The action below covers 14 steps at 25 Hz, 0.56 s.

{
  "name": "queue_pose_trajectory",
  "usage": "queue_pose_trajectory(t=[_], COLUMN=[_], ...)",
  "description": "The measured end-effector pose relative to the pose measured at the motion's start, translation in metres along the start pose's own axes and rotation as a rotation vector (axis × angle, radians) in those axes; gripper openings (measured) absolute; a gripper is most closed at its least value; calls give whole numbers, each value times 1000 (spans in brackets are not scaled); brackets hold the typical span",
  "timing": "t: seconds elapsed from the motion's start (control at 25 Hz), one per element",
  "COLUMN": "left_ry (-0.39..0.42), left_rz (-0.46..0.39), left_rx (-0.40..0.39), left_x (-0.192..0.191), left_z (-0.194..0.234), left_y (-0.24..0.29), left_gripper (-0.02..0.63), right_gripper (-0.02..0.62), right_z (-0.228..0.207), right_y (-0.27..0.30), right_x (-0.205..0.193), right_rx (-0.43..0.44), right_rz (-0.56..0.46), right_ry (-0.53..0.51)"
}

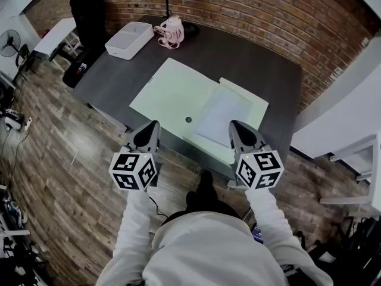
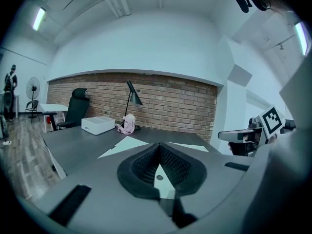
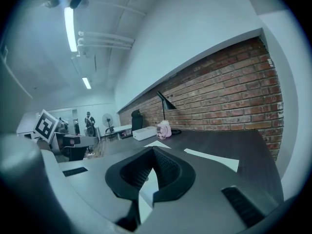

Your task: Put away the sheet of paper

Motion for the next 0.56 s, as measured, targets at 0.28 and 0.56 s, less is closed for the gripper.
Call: queue_pose_trajectory(t=[0.28, 0.56], left_ry=[6, 16], left_rz=[-22, -32], left_rx=[3, 4], left_x=[2, 5], left_z=[3, 7], left_y=[-8, -10], left_gripper=[18, 18], right_gripper=[28, 28], right_z=[4, 9], right_y=[0, 0], right_x=[4, 3], right_rx=[-11, 14], right_rz=[-14, -17], right_ry=[-34, -26])
Point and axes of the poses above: the fingertips, and each gripper's own axes: y forward along the fingers, z to its left, x out of its top, the point moved 4 cm from there along -y, backward along the fingers, and after that the axes turned 13 degrees about y, right-handed, at the moved point
